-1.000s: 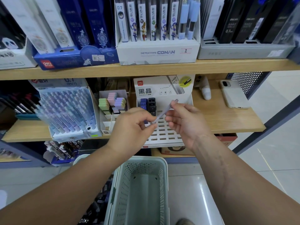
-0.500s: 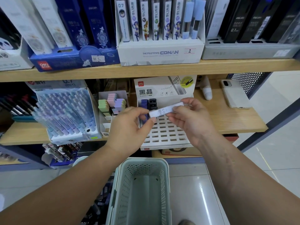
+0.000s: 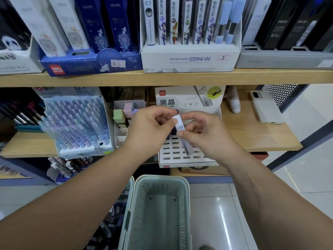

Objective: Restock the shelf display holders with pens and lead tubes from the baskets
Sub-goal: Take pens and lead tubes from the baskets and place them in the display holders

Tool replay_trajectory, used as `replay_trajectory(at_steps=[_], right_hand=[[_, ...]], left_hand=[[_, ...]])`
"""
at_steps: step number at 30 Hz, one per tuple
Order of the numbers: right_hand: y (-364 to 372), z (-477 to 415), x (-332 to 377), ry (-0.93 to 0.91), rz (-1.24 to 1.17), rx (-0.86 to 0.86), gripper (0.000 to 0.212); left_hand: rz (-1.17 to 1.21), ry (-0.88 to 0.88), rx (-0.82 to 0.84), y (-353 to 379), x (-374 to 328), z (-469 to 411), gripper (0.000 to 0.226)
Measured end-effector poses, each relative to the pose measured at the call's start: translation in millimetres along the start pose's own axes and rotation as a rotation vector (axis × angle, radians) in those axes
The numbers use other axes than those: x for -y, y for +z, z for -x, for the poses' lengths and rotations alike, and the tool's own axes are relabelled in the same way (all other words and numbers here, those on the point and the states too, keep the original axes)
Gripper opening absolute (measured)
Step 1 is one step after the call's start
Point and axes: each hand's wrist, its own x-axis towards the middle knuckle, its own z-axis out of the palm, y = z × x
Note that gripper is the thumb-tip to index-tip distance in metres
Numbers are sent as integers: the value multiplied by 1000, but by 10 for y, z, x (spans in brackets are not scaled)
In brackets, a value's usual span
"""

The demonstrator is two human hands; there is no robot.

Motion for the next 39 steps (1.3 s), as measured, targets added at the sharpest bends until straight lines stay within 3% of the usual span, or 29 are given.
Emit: replay_trajectory(at_steps=[4, 7, 10, 15, 20, 34, 39], right_hand=[[-140, -28, -111, 6, 64, -187, 54], [-184, -62, -173, -2, 82, -270, 42], [-161, -131, -233, -22, 166, -334, 35], [-118, -271, -302, -92, 219, -440, 31], [-51, -436, -343, -169, 260, -398, 32], [37, -523, -518, -172, 441, -275, 34], [81, -453, -469, -227, 542, -331, 32]], left_hand=[[-522, 257, -38, -56, 155, 0, 32], [-809, 293, 65, -85, 295, 109, 41], [-940, 304, 106, -95, 392, 217, 51], [-1009, 263, 218, -101, 463, 221, 66], [-974, 262, 283, -97, 456, 176, 69], [-988, 240, 261, -70, 430, 134, 70], [-989, 263, 244, -64, 439, 148, 72]])
